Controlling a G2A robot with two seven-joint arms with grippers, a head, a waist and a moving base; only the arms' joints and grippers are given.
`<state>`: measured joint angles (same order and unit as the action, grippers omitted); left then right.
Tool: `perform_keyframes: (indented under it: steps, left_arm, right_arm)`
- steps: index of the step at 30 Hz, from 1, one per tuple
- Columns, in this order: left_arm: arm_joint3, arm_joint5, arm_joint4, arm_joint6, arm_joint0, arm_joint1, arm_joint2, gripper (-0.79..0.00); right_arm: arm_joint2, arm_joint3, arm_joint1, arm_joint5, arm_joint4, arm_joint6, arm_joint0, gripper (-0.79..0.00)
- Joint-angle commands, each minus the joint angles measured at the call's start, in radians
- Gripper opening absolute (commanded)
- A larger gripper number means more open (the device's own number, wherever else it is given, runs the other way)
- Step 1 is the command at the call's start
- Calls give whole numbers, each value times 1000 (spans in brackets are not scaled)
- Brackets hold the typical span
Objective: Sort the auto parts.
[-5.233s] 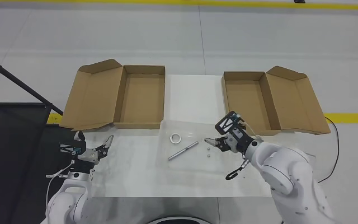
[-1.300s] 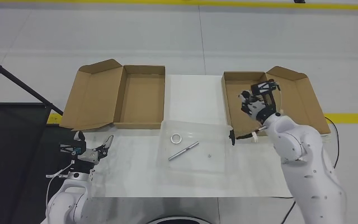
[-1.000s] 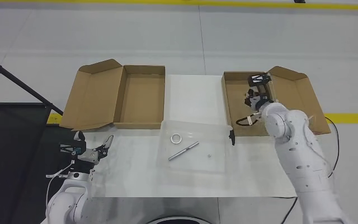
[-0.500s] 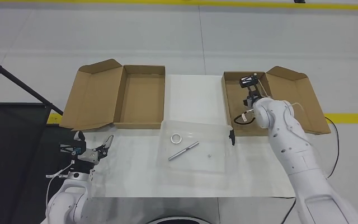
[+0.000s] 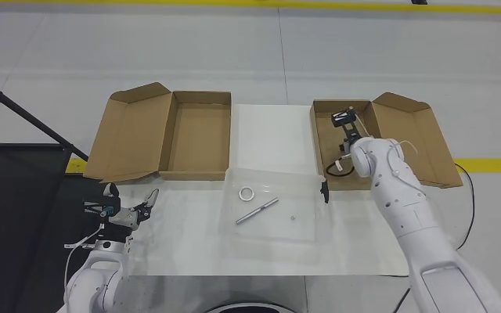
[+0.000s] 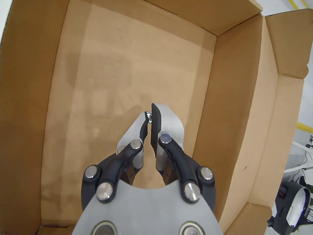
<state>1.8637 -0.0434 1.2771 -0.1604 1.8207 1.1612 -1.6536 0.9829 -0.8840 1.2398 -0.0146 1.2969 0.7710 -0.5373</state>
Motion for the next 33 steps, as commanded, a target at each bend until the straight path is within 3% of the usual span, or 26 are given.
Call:
perform_keyframes:
  steps: [1, 3, 8, 12, 19, 24, 28, 31, 33]
  left_arm:
    - [0, 0, 0, 0, 0, 0, 0, 0]
    - [0, 0, 0, 0, 0, 0, 0, 0]
    - [0, 0, 0, 0, 0, 0, 0, 0]
    - [0, 0, 0, 0, 0, 0, 0, 0]
    - [0, 0, 0, 0, 0, 0, 0, 0]
    - [0, 0, 0, 0, 0, 0, 0, 0]
    - [0, 0, 0, 0, 0, 0, 0, 0]
    - [0, 0, 0, 0, 0, 0, 0, 0]
    - [0, 0, 0, 0, 0, 0, 0, 0]
  right_arm:
    - [-3, 8, 3, -1, 2, 6, 2, -785]
    - [-4, 15, 5, -3, 3, 10, 4, -785]
    - [-2, 21, 10, -8, 8, 24, 7, -665]
    - [4, 12, 10, -10, 13, 36, 3, -499]
    - [37, -61, -1, 7, 54, 71, -16, -379]
    - [100, -204, -22, 8, 76, 95, -61, -308]
    - [179, -399, -45, -51, 43, 105, -140, -243]
    - [241, -553, -61, -122, -3, 125, -212, -34]
    - [266, -648, -69, -173, -24, 156, -255, 0]
